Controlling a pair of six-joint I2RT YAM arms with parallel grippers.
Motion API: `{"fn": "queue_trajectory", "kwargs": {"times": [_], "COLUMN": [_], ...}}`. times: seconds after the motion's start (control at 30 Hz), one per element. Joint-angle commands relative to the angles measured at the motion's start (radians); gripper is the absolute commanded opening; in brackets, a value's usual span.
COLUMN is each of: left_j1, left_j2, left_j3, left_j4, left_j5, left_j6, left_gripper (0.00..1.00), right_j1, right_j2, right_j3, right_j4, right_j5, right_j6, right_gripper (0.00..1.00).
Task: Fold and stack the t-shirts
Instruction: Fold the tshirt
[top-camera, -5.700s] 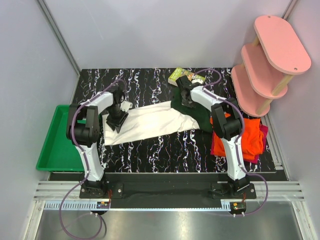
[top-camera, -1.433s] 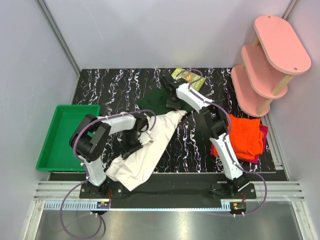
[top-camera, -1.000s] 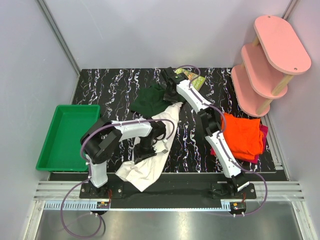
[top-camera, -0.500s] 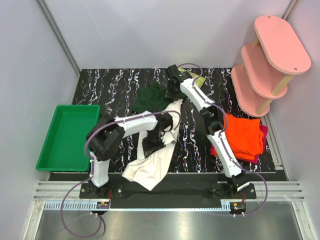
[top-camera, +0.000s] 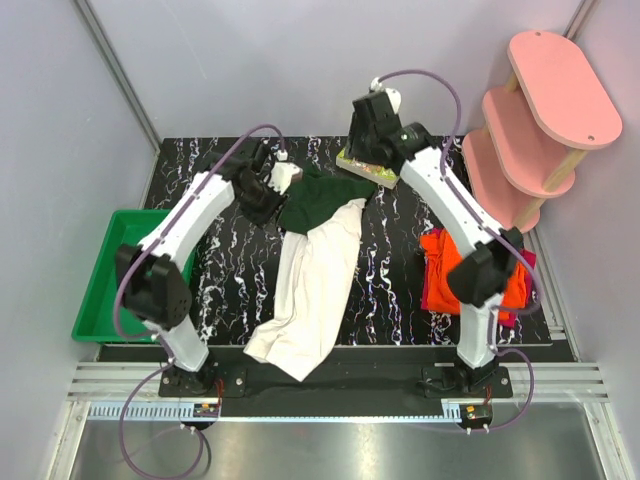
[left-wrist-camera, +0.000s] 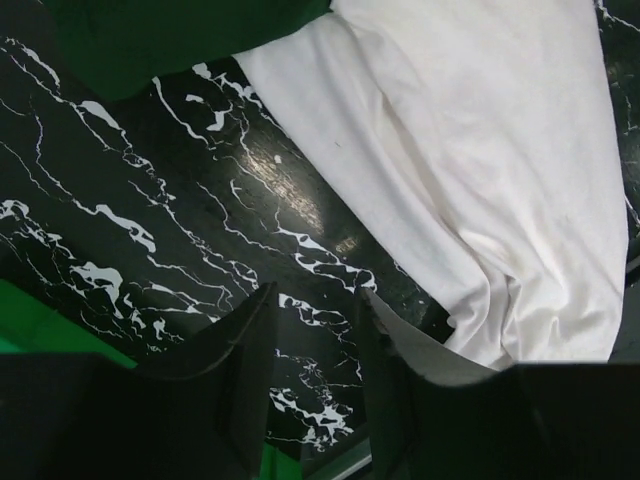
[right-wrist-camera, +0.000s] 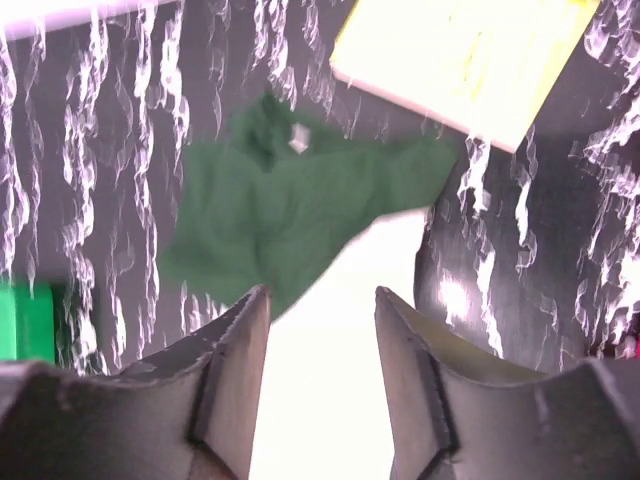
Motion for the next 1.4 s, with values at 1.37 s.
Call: {"fn": "queue_trajectory", "kwargs": {"times": [1.37], "left_j1": [0.156], "left_j2": [0.945], "left_j3": [0.843], "left_j4": [-0.053], "left_j5": [-0.181], "left_j6": [-0.045], "left_gripper": [0.24], "right_j1": [0.357], "right_j2": [-0.178], "right_j3": [-0.806], "right_j4": [0.229], "right_j5": [0.09], "right_j6": [0.296], "right_gripper": [0.42]}}
